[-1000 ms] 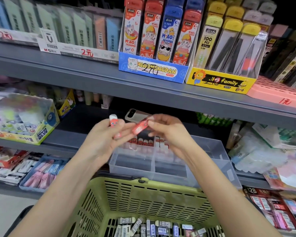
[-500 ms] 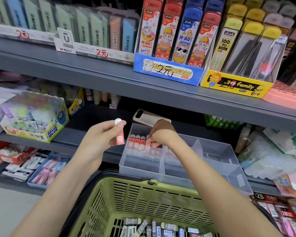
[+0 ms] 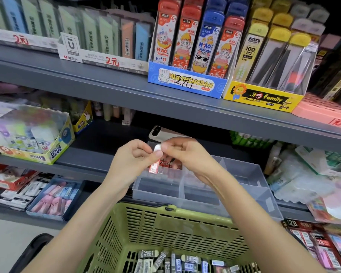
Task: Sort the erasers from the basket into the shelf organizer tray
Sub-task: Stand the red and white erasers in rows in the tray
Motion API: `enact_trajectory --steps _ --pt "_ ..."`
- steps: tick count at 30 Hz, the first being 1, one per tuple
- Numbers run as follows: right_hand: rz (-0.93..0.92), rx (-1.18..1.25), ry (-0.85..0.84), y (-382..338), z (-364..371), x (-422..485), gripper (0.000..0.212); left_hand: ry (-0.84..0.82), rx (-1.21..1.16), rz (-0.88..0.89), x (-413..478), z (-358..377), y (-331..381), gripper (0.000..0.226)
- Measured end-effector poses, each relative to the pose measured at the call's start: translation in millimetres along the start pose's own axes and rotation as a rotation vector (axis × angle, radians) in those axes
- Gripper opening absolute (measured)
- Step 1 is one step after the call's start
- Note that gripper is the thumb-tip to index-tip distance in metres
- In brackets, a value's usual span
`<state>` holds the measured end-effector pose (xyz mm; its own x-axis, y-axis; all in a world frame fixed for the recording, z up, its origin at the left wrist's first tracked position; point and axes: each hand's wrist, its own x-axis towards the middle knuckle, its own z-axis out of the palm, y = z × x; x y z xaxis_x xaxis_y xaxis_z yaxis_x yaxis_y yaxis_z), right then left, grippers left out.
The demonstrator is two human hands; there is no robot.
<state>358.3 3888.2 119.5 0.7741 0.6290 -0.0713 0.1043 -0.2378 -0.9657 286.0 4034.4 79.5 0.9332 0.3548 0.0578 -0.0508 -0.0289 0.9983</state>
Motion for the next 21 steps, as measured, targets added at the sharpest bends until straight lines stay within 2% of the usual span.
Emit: enact_trajectory --steps 2,4,5,7,9,10,14,17,21 --pt "0.000 -0.015 -0.006 -3 -8 -4 0.005 -0.026 0.044 0.040 2 8 1 0.029" --pt "-0.005 -0.071 0.096 -3 -19 -1 0.006 -0.076 0.128 0.071 5 13 1 0.034" --pt "-0.006 -0.094 0.179 -1 -25 2 0.009 -0.102 0.238 0.105 6 14 -1 0.035" --pt "0.020 -0.156 0.329 7 -35 10 0.013 -0.104 0.625 0.267 6 12 -6 0.036" --pt "0.088 -0.327 0.337 17 -38 17 0.012 -0.145 0.947 0.420 6 7 -13 0.053" --pt "0.124 -0.420 0.307 23 -37 21 0.016 -0.195 1.036 0.432 6 5 -15 0.059" --pt "0.125 -0.669 0.225 43 -28 30 0.015 -0.321 1.132 0.425 7 0 -24 0.053" --pt "0.091 -0.832 0.227 49 -24 32 0.015 -0.330 1.107 0.419 8 0 -25 0.050" --pt "-0.057 -1.157 0.186 57 -21 33 0.023 -0.308 1.076 0.414 7 1 -26 0.055"
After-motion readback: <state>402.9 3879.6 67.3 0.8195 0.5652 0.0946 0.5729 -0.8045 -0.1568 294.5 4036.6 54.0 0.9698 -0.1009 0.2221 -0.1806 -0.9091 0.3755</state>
